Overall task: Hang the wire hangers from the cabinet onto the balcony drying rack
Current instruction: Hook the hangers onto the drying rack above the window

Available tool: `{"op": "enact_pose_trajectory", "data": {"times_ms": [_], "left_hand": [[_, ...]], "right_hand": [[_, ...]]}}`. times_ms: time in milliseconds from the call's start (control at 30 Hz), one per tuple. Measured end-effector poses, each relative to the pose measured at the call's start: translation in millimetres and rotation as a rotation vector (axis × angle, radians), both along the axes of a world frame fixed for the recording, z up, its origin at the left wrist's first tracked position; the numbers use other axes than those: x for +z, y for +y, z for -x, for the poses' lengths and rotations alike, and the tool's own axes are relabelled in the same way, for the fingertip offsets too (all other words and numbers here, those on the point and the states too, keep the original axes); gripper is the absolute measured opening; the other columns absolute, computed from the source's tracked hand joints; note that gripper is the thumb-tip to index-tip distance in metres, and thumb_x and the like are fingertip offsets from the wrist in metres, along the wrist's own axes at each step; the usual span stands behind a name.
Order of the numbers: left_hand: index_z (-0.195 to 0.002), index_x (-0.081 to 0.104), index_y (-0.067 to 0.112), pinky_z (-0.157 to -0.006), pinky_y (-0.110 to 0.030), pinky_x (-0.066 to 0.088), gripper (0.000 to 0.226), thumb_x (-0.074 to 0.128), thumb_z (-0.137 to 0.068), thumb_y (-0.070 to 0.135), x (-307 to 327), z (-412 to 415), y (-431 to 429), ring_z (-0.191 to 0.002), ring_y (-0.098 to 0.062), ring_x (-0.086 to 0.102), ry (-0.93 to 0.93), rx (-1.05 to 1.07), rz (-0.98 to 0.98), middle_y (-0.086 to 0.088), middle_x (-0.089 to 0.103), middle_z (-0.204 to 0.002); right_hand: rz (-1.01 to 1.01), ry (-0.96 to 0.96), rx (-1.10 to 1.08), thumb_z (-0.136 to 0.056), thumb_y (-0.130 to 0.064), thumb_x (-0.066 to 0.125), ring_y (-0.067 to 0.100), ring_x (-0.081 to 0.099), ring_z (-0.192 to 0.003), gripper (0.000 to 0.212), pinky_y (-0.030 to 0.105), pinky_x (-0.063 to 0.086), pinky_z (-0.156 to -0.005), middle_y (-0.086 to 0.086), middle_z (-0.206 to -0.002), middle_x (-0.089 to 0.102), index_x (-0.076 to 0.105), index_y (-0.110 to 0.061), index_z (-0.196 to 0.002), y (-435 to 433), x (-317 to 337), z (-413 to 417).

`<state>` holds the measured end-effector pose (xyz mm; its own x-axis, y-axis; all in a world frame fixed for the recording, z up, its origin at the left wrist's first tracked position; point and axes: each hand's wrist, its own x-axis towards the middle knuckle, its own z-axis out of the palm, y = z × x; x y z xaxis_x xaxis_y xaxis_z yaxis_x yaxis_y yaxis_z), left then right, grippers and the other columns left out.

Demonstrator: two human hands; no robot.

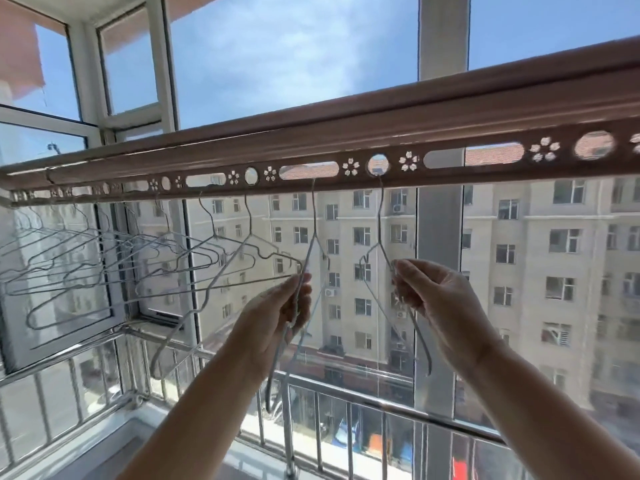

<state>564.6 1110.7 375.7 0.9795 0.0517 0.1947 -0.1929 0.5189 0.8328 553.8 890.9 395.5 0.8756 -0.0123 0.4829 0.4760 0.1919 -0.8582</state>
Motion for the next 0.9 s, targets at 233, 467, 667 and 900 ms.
{"op": "enact_pose_trajectory", "data": {"times_ms": [233,467,667,900], "left_hand": [[-0.093,0.067,0.004,-0.056,-0.024,0.045,0.015,0.055,-0.09,0.012,-73.7,19.4,6.2,-0.065,-0.015,0.053,0.142,0.082,-0.121,-0.007,0.061,-0.075],[-0.104,0.068,0.013,-0.077,-0.031,0.045,0.021,0.06,-0.085,0.014,-124.9,31.8,-62.9,-0.085,-0.019,0.061,0.243,-0.226,-0.343,-0.001,0.071,-0.087],[-0.115,0.064,0.02,-0.094,-0.034,0.045,0.037,0.063,-0.078,0.027,-140.7,51.2,-152.7,-0.109,-0.019,0.061,0.112,-0.479,-0.537,0.0,0.07,-0.112],[-0.116,0.062,0.036,-0.106,-0.033,0.034,0.047,0.072,-0.071,0.041,-149.3,95.6,-290.8,-0.115,-0.001,0.057,-0.06,-0.76,-0.68,0.015,0.064,-0.123]], "right_hand": [[0.115,0.055,-0.217,-0.084,-0.017,0.062,-0.005,0.061,-0.07,0.027,0.005,0.044,-0.059,0.0,-0.089,0.067,0.063,-0.006,-0.109,-32.5,-65.8,10.5],[0.201,0.204,-0.343,-0.082,-0.019,0.065,0.015,0.059,-0.103,0.034,0.018,0.046,-0.075,0.004,-0.108,0.062,0.059,-0.017,-0.116,-92.6,-123.9,46.6],[0.208,0.218,-0.474,-0.08,-0.018,0.066,0.007,0.054,-0.106,0.039,0.011,0.049,-0.066,-0.001,-0.112,0.058,0.056,-0.019,-0.118,-168.7,-138.8,97.4],[0.197,0.311,-0.661,-0.072,-0.034,0.074,0.016,0.043,-0.124,0.067,0.032,0.036,-0.101,0.0,-0.133,0.048,0.046,-0.028,-0.132,-284.5,-158.6,191.4]]}}
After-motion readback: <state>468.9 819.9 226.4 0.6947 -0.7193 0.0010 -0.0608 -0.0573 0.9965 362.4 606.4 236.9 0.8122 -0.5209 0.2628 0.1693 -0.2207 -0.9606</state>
